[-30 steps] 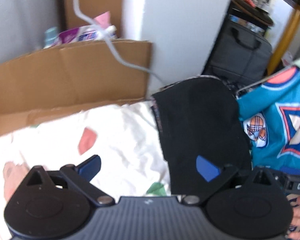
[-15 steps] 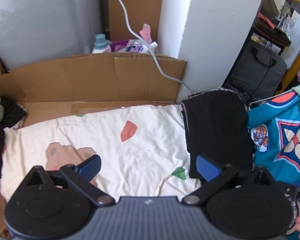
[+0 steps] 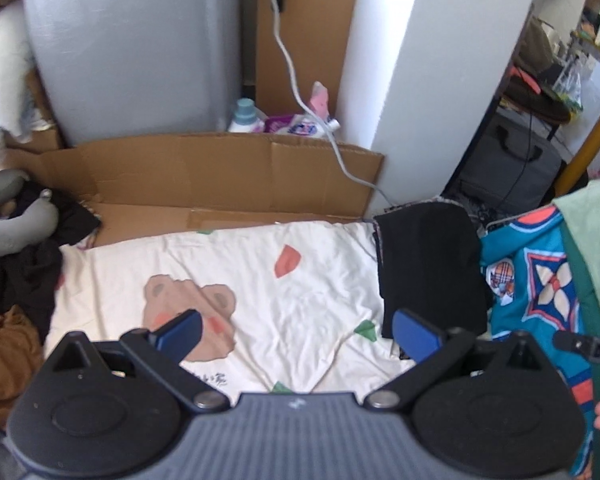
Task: Fold clothes
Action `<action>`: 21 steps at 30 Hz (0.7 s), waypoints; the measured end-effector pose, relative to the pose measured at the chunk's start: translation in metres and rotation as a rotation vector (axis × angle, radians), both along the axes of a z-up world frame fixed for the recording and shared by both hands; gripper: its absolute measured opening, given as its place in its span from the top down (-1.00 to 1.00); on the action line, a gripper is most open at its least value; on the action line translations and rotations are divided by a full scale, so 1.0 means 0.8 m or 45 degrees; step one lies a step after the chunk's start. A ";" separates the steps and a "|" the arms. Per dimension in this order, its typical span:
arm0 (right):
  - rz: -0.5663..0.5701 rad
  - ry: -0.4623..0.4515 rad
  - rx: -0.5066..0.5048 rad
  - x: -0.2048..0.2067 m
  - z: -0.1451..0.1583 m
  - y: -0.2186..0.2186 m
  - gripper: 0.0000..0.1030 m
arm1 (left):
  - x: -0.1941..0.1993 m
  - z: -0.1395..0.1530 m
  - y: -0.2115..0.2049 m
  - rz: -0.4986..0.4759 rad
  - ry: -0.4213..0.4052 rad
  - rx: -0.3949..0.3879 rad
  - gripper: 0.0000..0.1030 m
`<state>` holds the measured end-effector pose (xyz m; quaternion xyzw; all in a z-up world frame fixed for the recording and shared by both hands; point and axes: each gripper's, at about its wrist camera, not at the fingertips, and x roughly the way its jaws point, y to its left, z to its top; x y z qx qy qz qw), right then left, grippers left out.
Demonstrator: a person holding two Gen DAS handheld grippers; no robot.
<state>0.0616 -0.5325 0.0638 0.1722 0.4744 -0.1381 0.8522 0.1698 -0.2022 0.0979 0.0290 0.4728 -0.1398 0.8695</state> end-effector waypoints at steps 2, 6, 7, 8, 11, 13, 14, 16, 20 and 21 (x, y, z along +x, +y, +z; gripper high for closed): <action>0.004 -0.006 -0.006 -0.008 0.010 0.009 -1.00 | -0.008 0.022 0.022 0.022 -0.014 -0.033 -0.99; 0.006 -0.047 0.015 -0.028 0.028 0.030 -1.00 | -0.028 0.052 0.063 0.024 -0.034 -0.029 -0.99; 0.005 -0.057 0.008 -0.033 0.033 0.036 -1.00 | -0.033 0.057 0.075 0.024 -0.039 -0.027 -0.99; 0.007 -0.065 0.004 -0.038 0.038 0.041 -1.00 | -0.037 0.060 0.087 0.029 -0.045 -0.029 -0.99; 0.045 -0.088 -0.011 -0.049 0.053 0.062 -1.00 | -0.052 0.072 0.126 0.065 -0.074 -0.043 -0.99; 0.085 -0.115 -0.038 -0.056 0.065 0.079 -1.00 | -0.061 0.077 0.149 0.065 -0.097 -0.034 -0.99; 0.104 -0.127 -0.048 -0.059 0.071 0.088 -1.00 | -0.067 0.079 0.159 0.071 -0.108 -0.032 -0.99; 0.130 -0.148 -0.044 -0.066 0.084 0.102 -1.00 | -0.080 0.081 0.179 0.088 -0.128 -0.031 -0.99; 0.171 -0.200 -0.050 -0.083 0.102 0.131 -1.00 | -0.105 0.080 0.212 0.115 -0.160 -0.022 -0.99; 0.180 -0.214 -0.047 -0.087 0.105 0.137 -1.00 | -0.112 0.080 0.219 0.109 -0.170 -0.018 -0.99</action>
